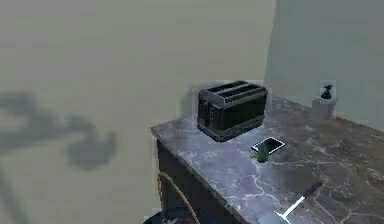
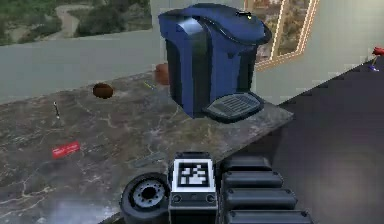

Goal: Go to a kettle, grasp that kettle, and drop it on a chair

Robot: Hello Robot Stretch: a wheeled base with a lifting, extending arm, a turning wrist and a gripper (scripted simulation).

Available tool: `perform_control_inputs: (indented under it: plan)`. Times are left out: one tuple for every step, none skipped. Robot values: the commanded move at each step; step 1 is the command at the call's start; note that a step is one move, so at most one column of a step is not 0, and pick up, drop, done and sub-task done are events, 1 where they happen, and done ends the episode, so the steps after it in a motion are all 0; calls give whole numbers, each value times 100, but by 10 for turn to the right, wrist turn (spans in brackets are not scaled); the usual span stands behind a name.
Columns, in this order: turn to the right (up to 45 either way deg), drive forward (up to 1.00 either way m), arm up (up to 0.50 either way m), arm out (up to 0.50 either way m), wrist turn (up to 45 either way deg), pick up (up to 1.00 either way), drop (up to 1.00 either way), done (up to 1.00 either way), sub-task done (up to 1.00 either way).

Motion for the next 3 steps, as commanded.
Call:
perform_control_inputs:
  plan:
    - [450, 0, 0, 0, 0, 0, 0, 0, 0]
    - [450, 0, 0, 0, 0, 0, 0, 0, 0]
    - [450, 0, 0, 0, 0, 0, 0, 0, 0]
